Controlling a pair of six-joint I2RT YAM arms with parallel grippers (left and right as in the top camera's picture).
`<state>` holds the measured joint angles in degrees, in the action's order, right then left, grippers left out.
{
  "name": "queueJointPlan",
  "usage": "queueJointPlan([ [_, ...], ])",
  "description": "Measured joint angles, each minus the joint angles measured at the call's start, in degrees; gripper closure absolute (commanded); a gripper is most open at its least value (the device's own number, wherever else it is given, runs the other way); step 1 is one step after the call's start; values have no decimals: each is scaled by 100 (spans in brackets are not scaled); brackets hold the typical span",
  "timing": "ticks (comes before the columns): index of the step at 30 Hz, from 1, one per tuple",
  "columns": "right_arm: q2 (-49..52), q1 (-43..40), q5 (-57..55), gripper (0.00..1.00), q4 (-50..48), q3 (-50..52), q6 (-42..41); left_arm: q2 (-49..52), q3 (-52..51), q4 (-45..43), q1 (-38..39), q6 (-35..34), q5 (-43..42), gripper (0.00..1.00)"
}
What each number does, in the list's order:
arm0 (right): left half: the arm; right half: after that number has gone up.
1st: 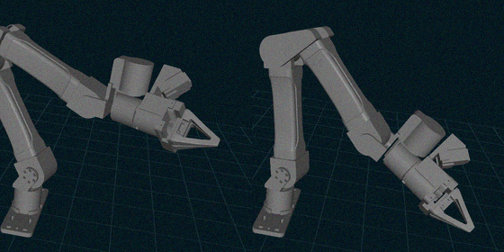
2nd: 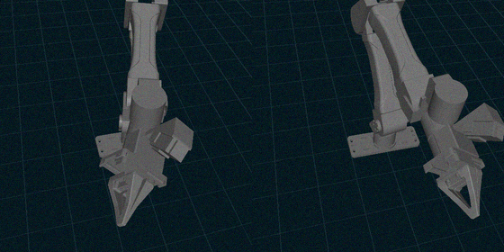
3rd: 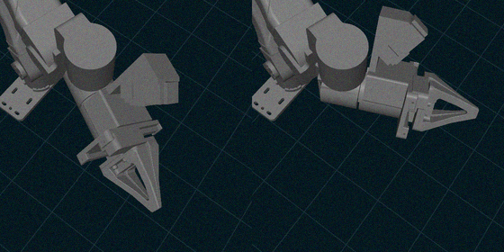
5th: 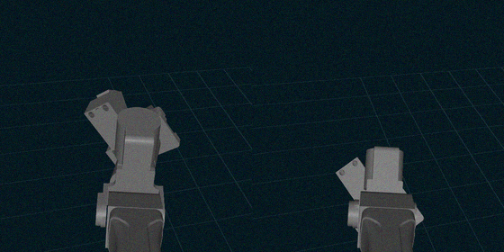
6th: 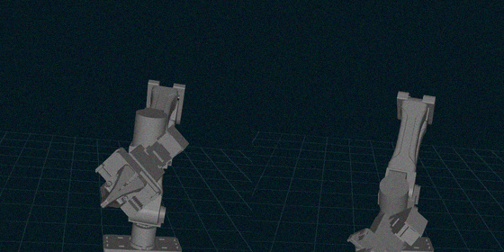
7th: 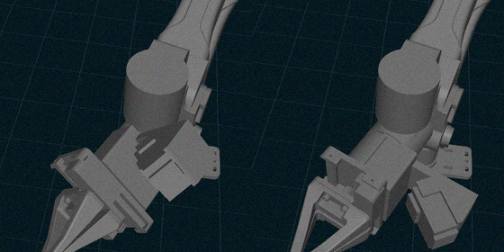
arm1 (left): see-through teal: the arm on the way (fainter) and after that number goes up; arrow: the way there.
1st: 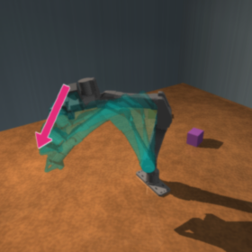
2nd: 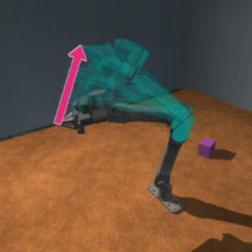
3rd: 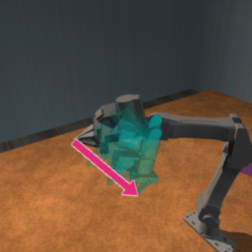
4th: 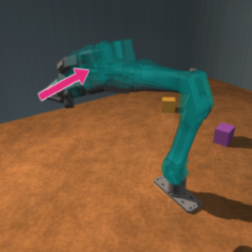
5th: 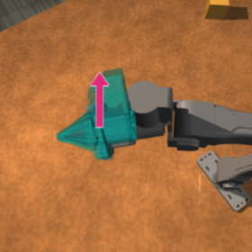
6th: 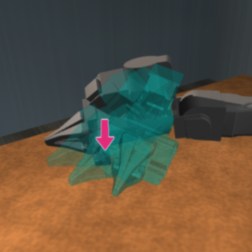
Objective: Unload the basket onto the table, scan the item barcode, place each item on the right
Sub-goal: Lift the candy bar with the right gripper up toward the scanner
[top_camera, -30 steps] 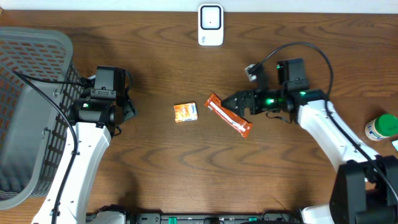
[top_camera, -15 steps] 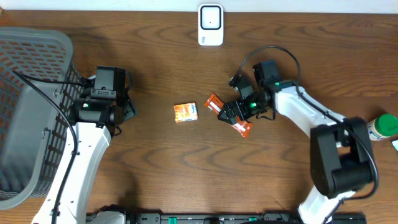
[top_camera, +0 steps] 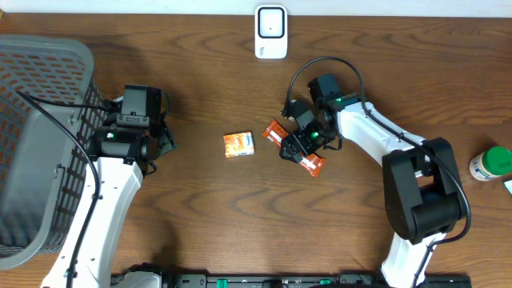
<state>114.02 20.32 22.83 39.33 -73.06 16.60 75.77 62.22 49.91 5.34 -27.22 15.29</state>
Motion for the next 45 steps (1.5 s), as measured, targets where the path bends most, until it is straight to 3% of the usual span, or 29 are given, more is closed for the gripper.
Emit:
queueJointPlan([
  [1,22,28,-24,34,-9,-13,24,0,0,0,0,0,0,20],
  [8,229,321,-50,85,-22,-109,96,-2,0,0,0,0,2,19],
  [11,280,348,-4,99,-24,-129,81,0,0,0,0,0,0,20],
  [19,448,328,-9,99,575,-516,42,0,0,0,0,0,0,20],
  [29,503,345,-332,99,1987,-2135,-127,0,0,-2,0,2,0,20],
  [38,-767,437,-24,99,2037,-2481,-144,-2,0,0,0,2,0,20],
  [45,-1587,634,-557,99,1810,-2527,-146,0,0,0,0,0,2,19],
])
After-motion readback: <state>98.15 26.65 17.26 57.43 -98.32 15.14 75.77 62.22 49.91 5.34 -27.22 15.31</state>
